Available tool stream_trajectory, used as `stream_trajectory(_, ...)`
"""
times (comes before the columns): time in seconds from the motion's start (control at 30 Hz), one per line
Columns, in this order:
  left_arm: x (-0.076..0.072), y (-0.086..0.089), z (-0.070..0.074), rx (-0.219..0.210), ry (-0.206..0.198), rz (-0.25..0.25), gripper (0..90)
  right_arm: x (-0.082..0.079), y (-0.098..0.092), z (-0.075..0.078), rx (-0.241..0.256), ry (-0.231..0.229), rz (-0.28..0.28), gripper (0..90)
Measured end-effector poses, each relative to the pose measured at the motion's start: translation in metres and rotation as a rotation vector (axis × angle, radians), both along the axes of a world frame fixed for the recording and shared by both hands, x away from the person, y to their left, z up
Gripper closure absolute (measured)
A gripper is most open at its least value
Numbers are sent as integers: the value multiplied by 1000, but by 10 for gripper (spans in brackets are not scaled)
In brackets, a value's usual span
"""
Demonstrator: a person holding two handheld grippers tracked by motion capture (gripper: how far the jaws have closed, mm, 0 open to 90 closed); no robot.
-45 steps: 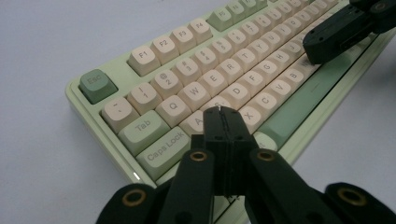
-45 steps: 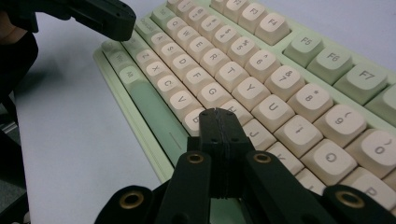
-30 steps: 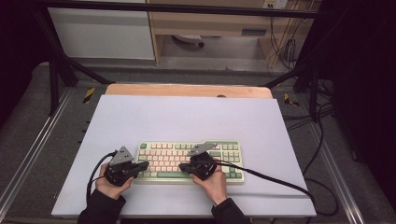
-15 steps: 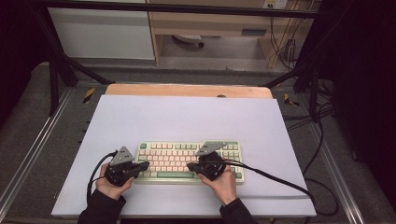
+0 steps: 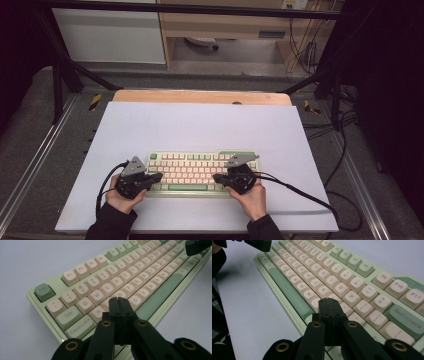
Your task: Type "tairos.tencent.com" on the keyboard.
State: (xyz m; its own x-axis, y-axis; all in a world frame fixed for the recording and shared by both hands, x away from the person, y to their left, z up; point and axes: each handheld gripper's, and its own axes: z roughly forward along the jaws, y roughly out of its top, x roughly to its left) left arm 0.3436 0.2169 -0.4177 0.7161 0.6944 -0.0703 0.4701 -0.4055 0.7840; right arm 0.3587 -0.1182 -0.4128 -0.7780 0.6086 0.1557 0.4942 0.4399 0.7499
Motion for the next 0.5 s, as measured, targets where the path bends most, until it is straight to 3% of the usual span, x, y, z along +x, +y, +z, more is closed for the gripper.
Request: stream_trajectory(0.5,7,-20,8,6,-12,-11,900,-5,-19,-2,5,5,-32,900)
